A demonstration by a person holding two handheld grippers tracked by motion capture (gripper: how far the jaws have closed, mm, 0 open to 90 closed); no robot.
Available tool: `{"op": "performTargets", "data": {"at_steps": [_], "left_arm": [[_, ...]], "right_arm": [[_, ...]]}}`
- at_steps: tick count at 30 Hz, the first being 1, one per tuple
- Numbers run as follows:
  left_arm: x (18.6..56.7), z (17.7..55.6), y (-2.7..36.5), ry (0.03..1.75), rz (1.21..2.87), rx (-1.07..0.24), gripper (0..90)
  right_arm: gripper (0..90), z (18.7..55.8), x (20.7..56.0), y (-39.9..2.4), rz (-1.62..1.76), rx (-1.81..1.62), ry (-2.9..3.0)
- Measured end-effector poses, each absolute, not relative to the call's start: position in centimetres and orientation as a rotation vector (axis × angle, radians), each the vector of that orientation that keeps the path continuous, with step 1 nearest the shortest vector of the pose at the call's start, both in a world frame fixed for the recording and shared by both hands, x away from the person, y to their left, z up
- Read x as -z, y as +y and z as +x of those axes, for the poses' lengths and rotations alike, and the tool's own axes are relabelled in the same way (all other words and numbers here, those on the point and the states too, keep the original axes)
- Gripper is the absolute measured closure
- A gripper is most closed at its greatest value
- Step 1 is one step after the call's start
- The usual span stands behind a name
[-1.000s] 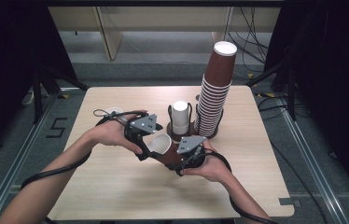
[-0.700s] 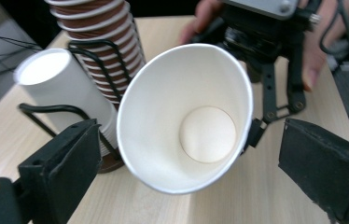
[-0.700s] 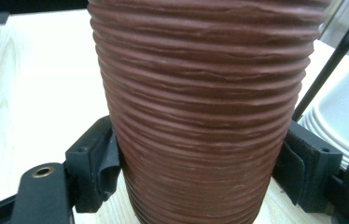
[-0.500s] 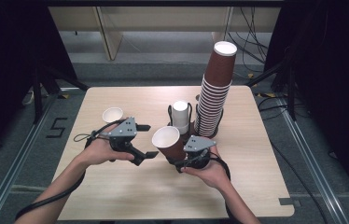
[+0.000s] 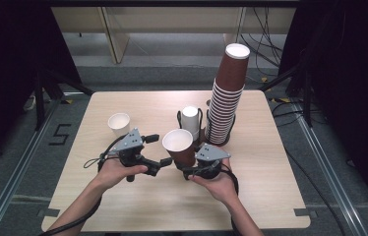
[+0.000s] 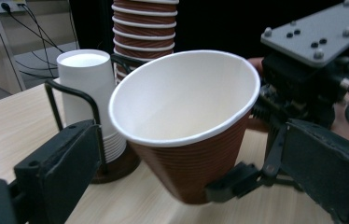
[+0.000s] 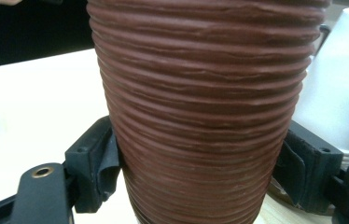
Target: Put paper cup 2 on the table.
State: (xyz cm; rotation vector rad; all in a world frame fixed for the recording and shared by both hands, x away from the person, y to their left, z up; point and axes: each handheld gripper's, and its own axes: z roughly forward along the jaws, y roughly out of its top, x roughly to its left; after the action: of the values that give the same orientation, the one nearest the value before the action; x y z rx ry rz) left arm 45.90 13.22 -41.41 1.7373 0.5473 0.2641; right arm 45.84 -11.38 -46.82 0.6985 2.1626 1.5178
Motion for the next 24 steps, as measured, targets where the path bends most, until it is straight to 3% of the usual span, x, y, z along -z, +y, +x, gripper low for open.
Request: {"op": "performTargets", "data": {"at_steps": [6,24], "left_arm": [[41.7,45.9,12.2,0.593,1.705,-0.306,0.0],[43.0,46.3,10.7,0.696,1.659,-0.366,0.0]], "right_arm": [[23.8,45.5,46.9,-11.2,0.725,-1.508,2.115],[23.7,45.2,47.1,-10.2,0.767,-1.508,2.080]]}}
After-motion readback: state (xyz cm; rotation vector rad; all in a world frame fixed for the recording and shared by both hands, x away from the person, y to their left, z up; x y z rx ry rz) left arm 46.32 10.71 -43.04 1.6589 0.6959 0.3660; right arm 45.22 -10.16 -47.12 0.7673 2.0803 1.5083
